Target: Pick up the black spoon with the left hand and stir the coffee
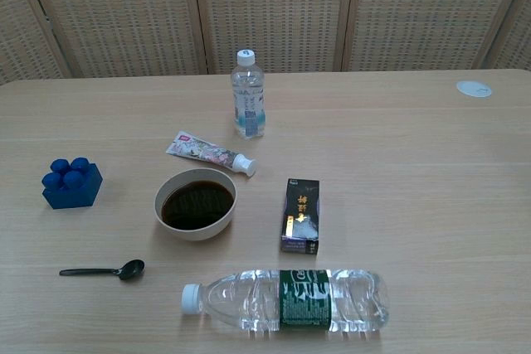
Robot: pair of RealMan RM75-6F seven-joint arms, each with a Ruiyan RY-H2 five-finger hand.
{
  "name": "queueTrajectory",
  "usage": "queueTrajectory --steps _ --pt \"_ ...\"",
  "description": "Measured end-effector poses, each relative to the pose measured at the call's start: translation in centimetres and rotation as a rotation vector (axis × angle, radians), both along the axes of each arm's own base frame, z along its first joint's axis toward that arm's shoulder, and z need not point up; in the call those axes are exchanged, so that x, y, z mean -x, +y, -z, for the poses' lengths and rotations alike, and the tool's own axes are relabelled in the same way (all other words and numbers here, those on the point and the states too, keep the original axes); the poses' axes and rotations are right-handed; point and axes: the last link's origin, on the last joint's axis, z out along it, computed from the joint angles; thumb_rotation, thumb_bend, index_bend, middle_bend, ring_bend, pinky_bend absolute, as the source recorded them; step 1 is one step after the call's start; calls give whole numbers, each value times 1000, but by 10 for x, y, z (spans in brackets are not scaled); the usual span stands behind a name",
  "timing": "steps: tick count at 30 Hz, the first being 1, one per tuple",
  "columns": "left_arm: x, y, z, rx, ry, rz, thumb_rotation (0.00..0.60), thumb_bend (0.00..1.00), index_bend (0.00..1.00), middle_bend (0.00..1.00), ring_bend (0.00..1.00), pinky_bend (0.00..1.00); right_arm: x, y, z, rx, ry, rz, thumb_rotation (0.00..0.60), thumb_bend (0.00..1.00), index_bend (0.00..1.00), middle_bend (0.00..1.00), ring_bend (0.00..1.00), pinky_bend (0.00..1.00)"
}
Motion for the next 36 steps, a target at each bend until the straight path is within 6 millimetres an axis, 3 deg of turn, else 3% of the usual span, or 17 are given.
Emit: queueTrajectory --steps 14,22,24,29,36 --pt "-2 0 3 11 -10 11 600 176 0 0 0 0 0 0 0 38 -20 -49 600 189 222 87 0 0" --pt "-3 2 14 70 8 25 600 176 0 3 5 12 4 3 0 28 -15 -18 600 190 221 87 0 0" --pt "-6 4 19 101 23 40 600 176 0 38 44 94 5 3 0 24 -15 -13 600 189 222 87 0 0" --pt "-10 10 29 148 61 71 600 177 13 261 289 442 4 2 -1 22 -14 -13 600 189 222 87 0 0" --pt "-14 22 48 256 145 120 600 180 199 540 581 649 3 2 1 10 -19 -11 600 189 221 87 0 0"
